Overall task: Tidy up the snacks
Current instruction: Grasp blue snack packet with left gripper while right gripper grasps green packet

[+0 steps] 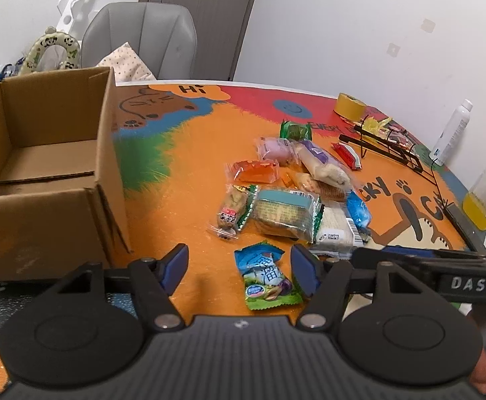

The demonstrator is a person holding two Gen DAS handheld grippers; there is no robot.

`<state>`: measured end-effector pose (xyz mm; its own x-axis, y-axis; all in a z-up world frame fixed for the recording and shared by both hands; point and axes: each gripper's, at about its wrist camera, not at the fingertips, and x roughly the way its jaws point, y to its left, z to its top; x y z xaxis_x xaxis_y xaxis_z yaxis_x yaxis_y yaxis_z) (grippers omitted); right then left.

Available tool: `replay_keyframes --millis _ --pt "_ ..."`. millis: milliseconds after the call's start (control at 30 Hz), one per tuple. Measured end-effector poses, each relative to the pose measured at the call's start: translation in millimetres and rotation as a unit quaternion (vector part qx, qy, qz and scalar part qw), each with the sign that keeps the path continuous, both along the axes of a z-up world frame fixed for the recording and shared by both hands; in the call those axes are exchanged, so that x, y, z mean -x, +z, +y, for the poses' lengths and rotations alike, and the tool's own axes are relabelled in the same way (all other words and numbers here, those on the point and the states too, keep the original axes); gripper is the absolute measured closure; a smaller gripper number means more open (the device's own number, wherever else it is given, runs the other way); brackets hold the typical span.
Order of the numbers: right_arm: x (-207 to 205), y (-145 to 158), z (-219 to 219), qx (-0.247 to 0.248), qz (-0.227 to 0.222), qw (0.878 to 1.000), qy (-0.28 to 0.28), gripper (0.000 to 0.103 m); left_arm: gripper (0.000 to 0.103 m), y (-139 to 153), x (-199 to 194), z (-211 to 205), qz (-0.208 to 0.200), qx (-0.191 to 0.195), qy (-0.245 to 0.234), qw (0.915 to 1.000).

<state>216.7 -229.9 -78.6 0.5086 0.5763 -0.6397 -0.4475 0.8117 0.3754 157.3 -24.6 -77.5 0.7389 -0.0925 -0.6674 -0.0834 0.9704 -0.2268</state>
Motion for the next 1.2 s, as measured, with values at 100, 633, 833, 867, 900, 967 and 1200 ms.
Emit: replay_keyframes --millis 100,633,833,867,900,967,1200 --pt "-4.0 -4.8 9.0 0.001 0.014 1.000 0.012 0.045 0.041 -2.1 -5.1 -2.6 0.005 0.002 -0.004 1.0000" --pt "-11.5 -10.5 2.7 -0.004 0.047 0.998 0.044 0.086 0.049 -21.1 -27.8 -14.2 0.040 0.005 -0.020 0.9990" --pt "-14.7 -9.9 -1.9 0.008 0.038 0.999 0.030 0.088 0.049 -27.1 -29.5 -24.5 0.043 -0.014 -0.026 0.9986" --pt "-15.7 -11.1 -1.2 0.009 0.040 0.999 0.029 0.083 0.049 -27.5 -29.7 -26.2 0.043 -0.017 -0.026 0.9986" --pt "-16.4 -12.5 0.2 0.011 0.042 0.999 0.028 0.078 0.049 -27.7 -29.7 -28.1 0.043 -0.022 -0.026 0.9985" --pt "-16.1 -15.9 4.6 0.017 0.042 0.998 0.032 0.071 0.053 -28.0 -30.1 -31.2 0.043 -0.030 -0.028 0.9982" --pt "-11.6 -12.7 12.9 0.022 0.030 0.999 0.038 0.081 0.076 -26.6 -24.3 -26.3 0.043 -0.020 -0.034 0.9983"
